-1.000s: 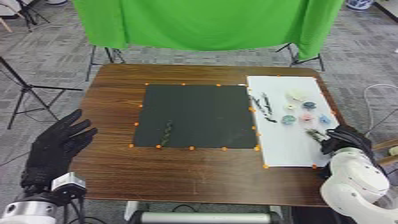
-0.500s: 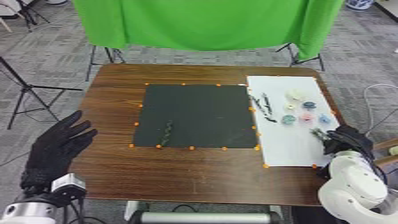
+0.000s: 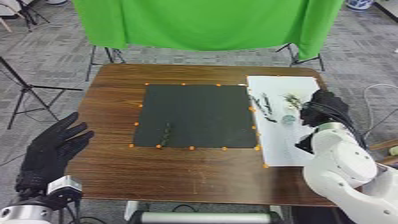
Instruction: Arrange flowers
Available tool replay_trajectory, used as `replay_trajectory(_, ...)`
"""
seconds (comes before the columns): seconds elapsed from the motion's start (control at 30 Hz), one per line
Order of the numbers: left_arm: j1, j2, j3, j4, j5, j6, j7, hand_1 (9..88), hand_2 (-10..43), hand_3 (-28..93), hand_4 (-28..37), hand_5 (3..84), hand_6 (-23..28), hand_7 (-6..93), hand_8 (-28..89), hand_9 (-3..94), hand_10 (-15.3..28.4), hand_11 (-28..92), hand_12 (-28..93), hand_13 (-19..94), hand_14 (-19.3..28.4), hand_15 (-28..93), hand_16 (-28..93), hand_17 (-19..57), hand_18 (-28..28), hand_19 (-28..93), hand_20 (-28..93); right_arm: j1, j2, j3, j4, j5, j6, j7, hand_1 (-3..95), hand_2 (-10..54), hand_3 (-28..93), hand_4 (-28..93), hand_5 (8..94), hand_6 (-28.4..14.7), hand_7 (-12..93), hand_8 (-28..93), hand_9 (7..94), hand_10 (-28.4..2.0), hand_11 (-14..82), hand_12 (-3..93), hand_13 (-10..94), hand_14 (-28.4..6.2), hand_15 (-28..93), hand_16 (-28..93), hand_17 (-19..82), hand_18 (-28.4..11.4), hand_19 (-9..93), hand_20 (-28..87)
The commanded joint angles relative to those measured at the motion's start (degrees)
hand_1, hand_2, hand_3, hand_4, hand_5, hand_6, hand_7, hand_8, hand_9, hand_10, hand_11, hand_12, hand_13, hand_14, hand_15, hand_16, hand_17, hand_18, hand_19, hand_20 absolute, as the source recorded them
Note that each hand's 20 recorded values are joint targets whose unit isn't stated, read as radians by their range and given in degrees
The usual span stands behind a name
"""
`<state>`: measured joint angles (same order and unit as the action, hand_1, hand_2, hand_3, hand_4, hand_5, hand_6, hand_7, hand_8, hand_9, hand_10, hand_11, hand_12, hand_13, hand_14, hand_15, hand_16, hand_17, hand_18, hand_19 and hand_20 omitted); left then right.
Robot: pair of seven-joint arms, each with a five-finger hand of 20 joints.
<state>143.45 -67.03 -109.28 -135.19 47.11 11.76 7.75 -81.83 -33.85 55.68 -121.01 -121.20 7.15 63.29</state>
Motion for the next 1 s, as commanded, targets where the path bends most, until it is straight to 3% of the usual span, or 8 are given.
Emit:
replay_trajectory(0.03,0.3,0.06,-0.37,-0.37,0.05,0.32,-1.24,22.6,4.0,82,-21.5,36.6,9.9,13.7,-10,33.1,19.1,23,9,25,26.3,45,-9,-9.1,24.9,60,-8,19.0,-12.8,-14.5,2.8,1.1,-3.1,-4.0,52.0,-9.5,81,-28,91.1,-2.2,17,11,93.7,-11.3,33.9,21.4,91,-3.7,68,16,46,-24.1,93,25)
replay_trajectory(0.2,-1.3,0.55,-0.14,-0.04,0.39,0.0,-2.67,22.6,4.1,82,-21.5,36.6,9.9,13.7,-10,33.1,19.1,23,9,25,26.3,45,-8,-9.1,24.9,60,-8,23.1,-20.6,-19.0,7.9,4.8,-4.5,-5.2,52.0,-9.5,81,-28,91.1,-2.1,17,11,93.7,-11.3,34.3,21.1,91,-3.7,68,16,46,-24.1,93,26)
replay_trajectory(0.47,-1.7,0.03,-0.81,0.36,0.39,-0.9,-2.73,22.7,4.0,82,-21.6,36.6,9.9,13.7,-10,33.0,19.0,23,9,25,26.3,45,-9,-9.2,24.9,60,-8,24.4,-26.0,-23.9,13.3,6.6,-6.2,-4.7,51.8,-9.5,81,-28,91.3,-2.2,17,11,93.7,-11.5,35.0,20.5,91,-3.8,68,16,46,-24.1,93,26)
replay_trajectory(0.6,-2.6,0.23,-0.54,0.71,0.41,-1.14,-3.02,22.6,4.0,82,-21.6,36.6,9.9,13.8,-10,33.0,19.1,23,9,25,26.3,45,-9,-9.1,24.9,60,-8,23.8,-28.9,-24.5,15.4,7.6,-9.1,-5.1,51.7,-9.5,81,-28,91.3,-2.2,17,11,93.7,-11.5,35.1,20.3,91,-3.8,68,16,46,-24.2,93,26)
replay_trajectory(1.0,-6.2,1.38,0.69,2.19,0.69,-2.77,-3.86,22.7,4.0,82,-21.5,36.7,9.9,13.7,-10,33.0,19.1,23,9,25,26.3,45,-9,-9.2,24.9,60,-8,27.4,-33.4,-29.4,21.6,12.0,-9.0,-3.3,51.3,-9.5,81,-28,91.2,-2.2,17,11,93.7,-11.9,35.4,19.4,91,-4.4,68,16,46,-24.1,93,26)
